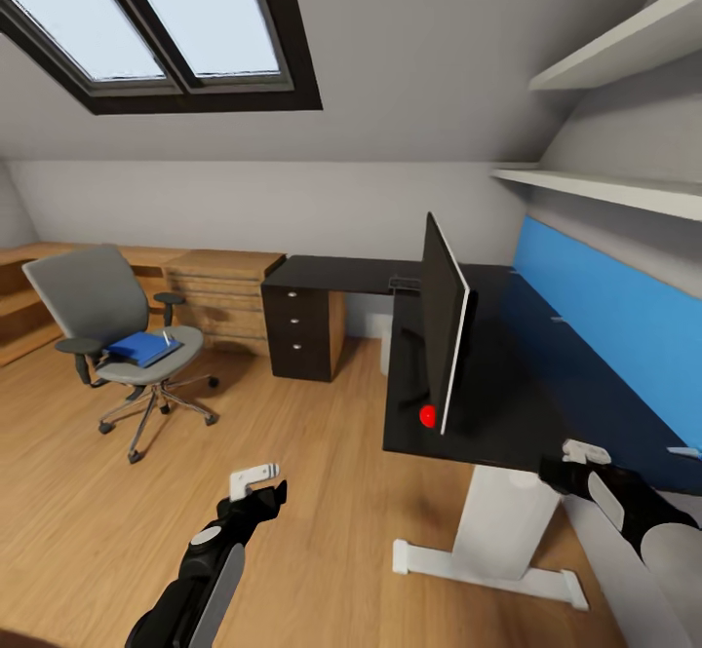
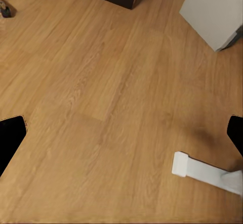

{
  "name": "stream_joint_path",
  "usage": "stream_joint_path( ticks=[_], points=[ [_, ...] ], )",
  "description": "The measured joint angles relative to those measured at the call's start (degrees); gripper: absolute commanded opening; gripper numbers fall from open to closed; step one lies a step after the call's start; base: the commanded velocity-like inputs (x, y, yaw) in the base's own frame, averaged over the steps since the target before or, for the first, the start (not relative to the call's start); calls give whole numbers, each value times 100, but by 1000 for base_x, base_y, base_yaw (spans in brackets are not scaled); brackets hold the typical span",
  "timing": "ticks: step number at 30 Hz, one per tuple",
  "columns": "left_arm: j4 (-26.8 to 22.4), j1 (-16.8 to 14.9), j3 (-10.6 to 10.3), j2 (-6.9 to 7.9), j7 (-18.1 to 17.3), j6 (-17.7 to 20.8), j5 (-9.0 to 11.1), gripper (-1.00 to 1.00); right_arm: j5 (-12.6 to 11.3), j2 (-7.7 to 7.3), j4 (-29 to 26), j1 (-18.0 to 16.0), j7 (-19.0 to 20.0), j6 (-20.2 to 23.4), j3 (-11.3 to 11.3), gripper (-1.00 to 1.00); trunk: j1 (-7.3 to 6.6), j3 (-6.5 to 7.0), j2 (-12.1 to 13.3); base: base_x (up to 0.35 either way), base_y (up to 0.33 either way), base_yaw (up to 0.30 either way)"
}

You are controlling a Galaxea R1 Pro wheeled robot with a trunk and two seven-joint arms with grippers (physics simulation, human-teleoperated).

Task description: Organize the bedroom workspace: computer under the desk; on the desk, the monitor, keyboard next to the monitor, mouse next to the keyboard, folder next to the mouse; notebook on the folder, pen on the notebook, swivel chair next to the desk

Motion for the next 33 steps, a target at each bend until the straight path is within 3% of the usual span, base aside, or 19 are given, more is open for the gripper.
stream_joint_path(
  ticks=[4, 7, 8, 11, 12, 15, 19, 26, 28, 31, 33],
  points=[
    [2, 0, -3, 0, 0, 0, 0, 100, 11, 78, 2, -2, -8, -68, 14, -100, -88, 72, 161, -347, 0, 0],
    [3, 0, -4, -1, 0, 0, 0, 100, 32, 285, 3, 2, -169, -196, 43, -100, -154, 126, 281, -347, 0, 0],
    [3, -1, -3, 2, -1, -1, 0, 100, 39, 449, 3, 5, -357, -251, 58, -100, -175, 144, 321, -341, 0, 0],
    [-2, 0, -2, 4, 0, 0, 0, 100, 81, 681, 6, 2, -532, -305, 78, -100, -243, 198, 441, -188, 0, 0],
    [-3, -1, 1, 4, -1, -1, 0, 100, 204, 844, 12, 0, -593, -394, 142, -100, -266, 216, 482, -51, 0, 0],
    [-5, 0, 10, 10, 0, 0, 0, 100, 439, 1081, 19, 4, -648, -469, 202, -100, -268, 216, 483, -22, 0, 0],
    [-5, 0, 15, 21, 0, -4, 5, 100, 531, 1452, 18, 4, -666, -488, 267, -100, -268, 216, 483, -5, 0, 0],
    [-10, 0, 18, 33, -8, -26, 6, 100, 814, 2136, 6, 8, -698, -471, 624, -100, -268, 216, 483, -1, 18, 0],
    [-13, 0, 23, 41, -12, -137, 2, 100, 860, 2316, 3, 13, -874, -466, 675, -100, -268, 216, 483, 0, 213, 0],
    [-9, 0, 26, 48, -19, -479, 7, 100, 881, 2606, -258, 40, -1652, -458, 718, -100, -268, 216, 483, 0, 294, 0],
    [-8, 0, 27, 50, -20, -550, 8, 100, 886, 2704, -512, 74, -1968, -438, 726, -100, -268, 216, 483, 0, 319, 0]
  ],
)
